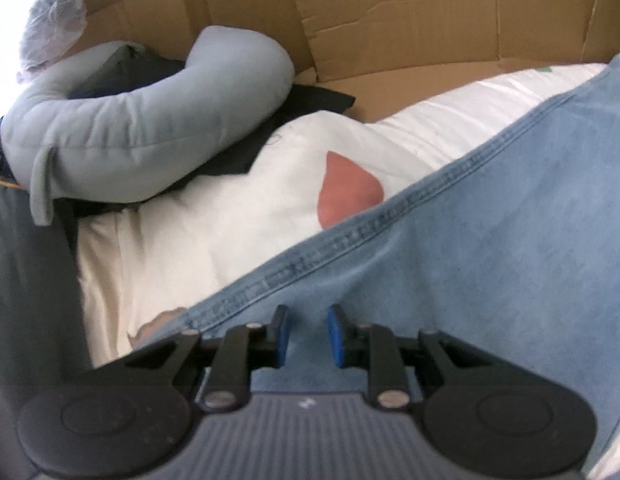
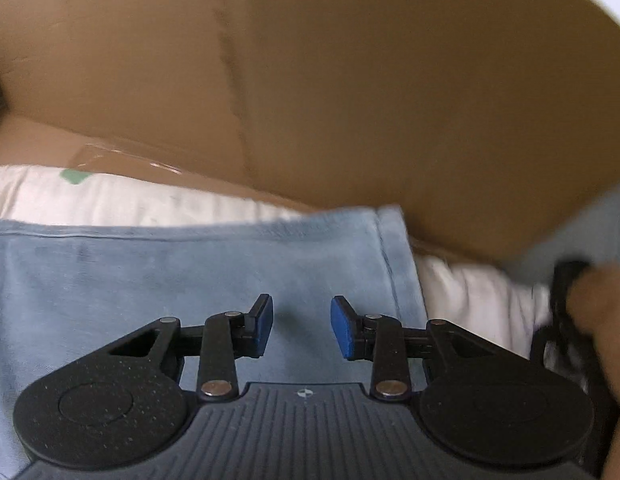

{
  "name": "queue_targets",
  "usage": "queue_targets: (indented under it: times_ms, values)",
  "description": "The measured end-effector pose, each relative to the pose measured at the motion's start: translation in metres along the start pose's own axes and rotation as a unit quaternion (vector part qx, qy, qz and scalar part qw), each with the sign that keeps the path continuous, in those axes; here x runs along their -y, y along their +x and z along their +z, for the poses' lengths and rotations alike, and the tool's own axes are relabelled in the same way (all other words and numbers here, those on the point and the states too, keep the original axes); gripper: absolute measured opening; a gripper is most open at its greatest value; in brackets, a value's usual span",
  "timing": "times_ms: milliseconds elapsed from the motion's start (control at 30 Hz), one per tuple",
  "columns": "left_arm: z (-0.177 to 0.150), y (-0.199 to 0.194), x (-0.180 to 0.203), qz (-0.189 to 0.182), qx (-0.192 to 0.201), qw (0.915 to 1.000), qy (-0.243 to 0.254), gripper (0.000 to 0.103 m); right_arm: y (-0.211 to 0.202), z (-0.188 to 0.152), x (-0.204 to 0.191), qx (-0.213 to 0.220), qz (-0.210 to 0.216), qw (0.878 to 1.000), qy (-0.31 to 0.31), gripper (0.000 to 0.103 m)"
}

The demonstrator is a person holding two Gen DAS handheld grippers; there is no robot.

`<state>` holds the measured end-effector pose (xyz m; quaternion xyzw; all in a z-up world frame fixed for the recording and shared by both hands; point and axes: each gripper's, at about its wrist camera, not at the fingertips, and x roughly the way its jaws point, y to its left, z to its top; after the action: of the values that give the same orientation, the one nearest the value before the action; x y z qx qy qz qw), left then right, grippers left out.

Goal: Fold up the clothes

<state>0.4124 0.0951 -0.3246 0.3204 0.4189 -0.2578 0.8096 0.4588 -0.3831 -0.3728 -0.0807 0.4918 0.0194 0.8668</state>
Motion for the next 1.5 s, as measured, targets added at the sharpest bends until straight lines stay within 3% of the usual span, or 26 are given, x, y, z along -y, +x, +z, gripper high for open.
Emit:
queue_targets:
  times_ms: [333,567,767,867,1033,1333,1433,1500]
  values:
    - [0.017,0.032,0.017,0.019,-0.010,0.9998,0.003,0.027,0.024,0.006,-0.004,0.001,-0.047,0.998,0.050,0.036]
    - [0.027,0.034,0.012,0.026,-0.028,0.9977,-0.056,0.026,0.042,0.026,0.001,0.003,-0.067,0.995,0.080,0.036]
    - [0.034,0.028,0.017,0.034,-0.058,0.9961,-0.057,0.028,0.028,0.049,0.017,-0.075,-0.060,0.986,0.137,0.030]
    - [0.034,0.022,0.019,0.032,-0.069,0.9957,-0.053,0.041,0.008,0.054,0.022,-0.075,-0.046,0.988,0.127,0.032]
    - [0.023,0.007,0.011,0.023,-0.060,0.9948,-0.079,0.050,-0.009,0.046,0.022,-0.072,-0.022,0.993,0.086,0.033]
    - [-0.011,-0.052,0.008,0.052,-0.053,0.9885,-0.132,0.051,-0.046,0.028,0.033,-0.035,0.046,0.997,0.042,0.039]
    - [-0.026,-0.088,0.007,0.017,-0.073,0.9872,-0.141,0.052,-0.072,0.022,0.045,-0.046,0.081,0.994,0.050,0.039]
    - [-0.035,-0.119,0.009,0.016,-0.082,0.9878,-0.131,0.052,-0.087,0.016,0.053,-0.061,0.105,0.991,0.050,0.039]
